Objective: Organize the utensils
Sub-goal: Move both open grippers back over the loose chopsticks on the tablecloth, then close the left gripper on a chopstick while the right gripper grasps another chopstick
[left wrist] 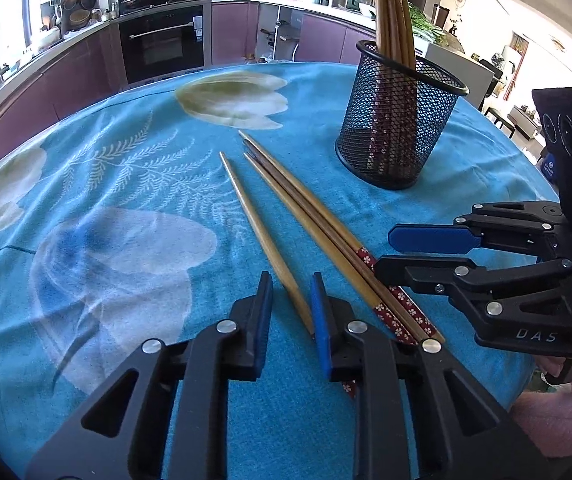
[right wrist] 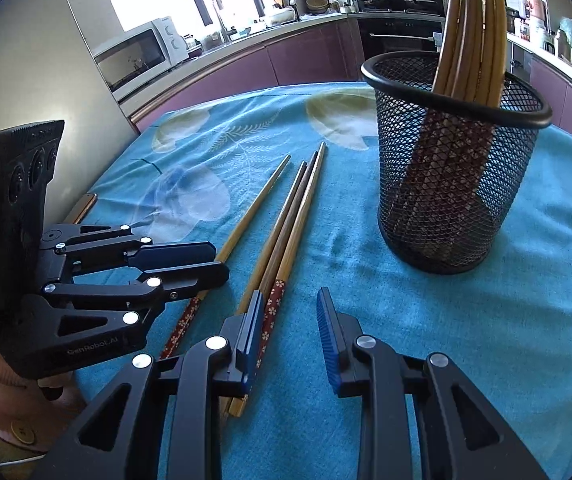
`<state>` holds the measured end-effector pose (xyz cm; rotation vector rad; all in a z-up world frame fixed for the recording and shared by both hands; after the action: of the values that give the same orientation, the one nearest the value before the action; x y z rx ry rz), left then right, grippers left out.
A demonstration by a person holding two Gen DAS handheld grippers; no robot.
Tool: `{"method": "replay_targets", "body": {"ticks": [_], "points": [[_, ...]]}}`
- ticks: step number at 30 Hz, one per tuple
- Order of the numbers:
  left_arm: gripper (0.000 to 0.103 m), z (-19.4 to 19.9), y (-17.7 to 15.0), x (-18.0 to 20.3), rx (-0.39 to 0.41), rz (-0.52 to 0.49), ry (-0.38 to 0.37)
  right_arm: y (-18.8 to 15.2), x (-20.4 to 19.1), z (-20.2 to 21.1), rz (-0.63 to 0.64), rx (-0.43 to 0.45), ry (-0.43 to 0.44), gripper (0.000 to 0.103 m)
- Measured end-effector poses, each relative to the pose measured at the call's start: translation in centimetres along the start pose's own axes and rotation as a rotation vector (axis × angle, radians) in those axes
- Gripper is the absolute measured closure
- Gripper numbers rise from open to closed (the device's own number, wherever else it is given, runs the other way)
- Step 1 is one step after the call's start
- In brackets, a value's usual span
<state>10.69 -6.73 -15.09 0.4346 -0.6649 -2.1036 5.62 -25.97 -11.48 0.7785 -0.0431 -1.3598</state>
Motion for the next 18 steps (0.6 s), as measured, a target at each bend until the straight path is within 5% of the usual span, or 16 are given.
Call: {"method": "replay_targets", "body": {"ticks": [18], "points": [[0.083, -1.5, 1.8, -1.8, -0.024, 0.009, 0.024, 2.8, -1.0, -2.5, 0.052, 0.012, -0.112, 0.08]]}}
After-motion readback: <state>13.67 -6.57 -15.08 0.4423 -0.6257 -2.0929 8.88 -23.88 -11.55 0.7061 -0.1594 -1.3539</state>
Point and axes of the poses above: each gripper's, at about its wrist camera, not at the fingertips, and z roughly against the way its jaws point, x to its right, y to its top, the point moved 2 cm from there along -z, roughly the way its jaws point, and after that the axes turned 15 degrees about -z, right-handed, at the moved point
